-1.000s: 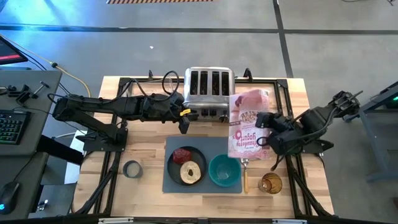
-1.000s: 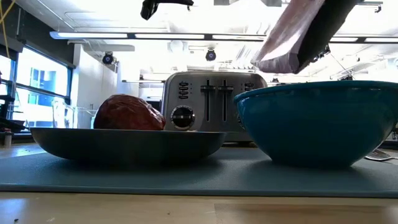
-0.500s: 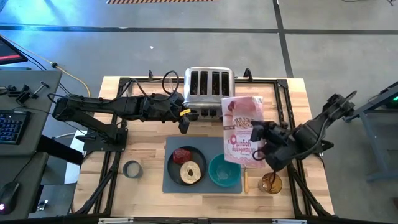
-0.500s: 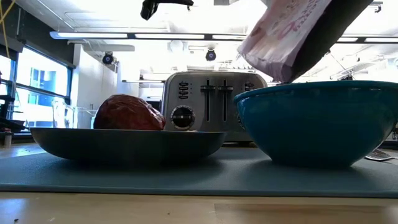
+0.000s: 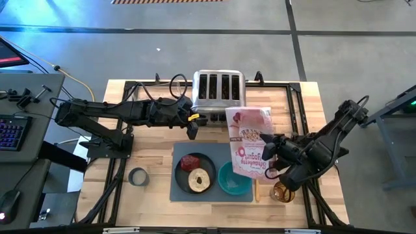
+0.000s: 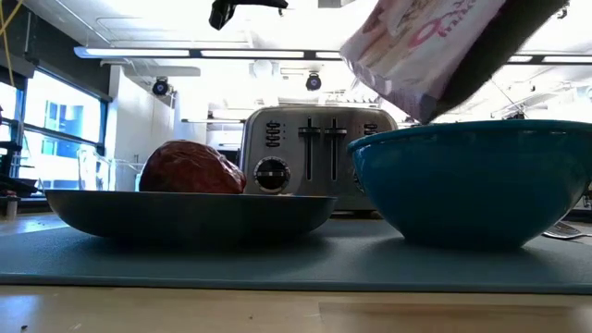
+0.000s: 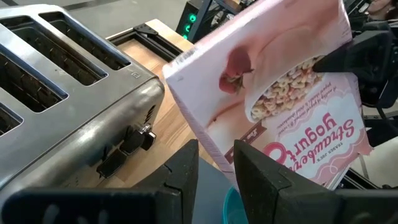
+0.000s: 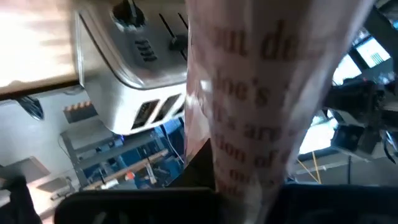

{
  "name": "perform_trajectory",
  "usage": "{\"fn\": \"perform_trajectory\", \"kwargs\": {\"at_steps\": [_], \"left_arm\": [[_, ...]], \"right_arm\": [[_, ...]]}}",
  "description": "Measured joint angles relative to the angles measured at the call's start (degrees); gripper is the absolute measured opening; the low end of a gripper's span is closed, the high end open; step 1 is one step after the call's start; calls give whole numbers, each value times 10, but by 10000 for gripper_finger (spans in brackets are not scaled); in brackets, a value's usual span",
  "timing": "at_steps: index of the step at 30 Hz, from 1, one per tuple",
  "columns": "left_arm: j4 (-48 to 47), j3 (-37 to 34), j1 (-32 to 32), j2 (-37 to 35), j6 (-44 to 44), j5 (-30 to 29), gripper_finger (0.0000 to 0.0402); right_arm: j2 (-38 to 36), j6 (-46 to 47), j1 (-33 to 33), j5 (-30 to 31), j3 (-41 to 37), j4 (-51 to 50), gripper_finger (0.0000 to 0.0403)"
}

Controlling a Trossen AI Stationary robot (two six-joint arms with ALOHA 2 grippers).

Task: Arrange a breakfast setting
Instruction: Pour the cereal from the pink cereal box into the blue bowl

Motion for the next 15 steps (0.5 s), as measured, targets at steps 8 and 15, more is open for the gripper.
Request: {"fn": "perform_trajectory", "kwargs": {"at_steps": [8,15], "left_arm": [[-1,0,0,0,0,0,90],[-1,0,0,0,0,0,90]], "right_arm": [[7,-44,9,5,0,20,0],[9,-50,7,8,0,32,0]]}}
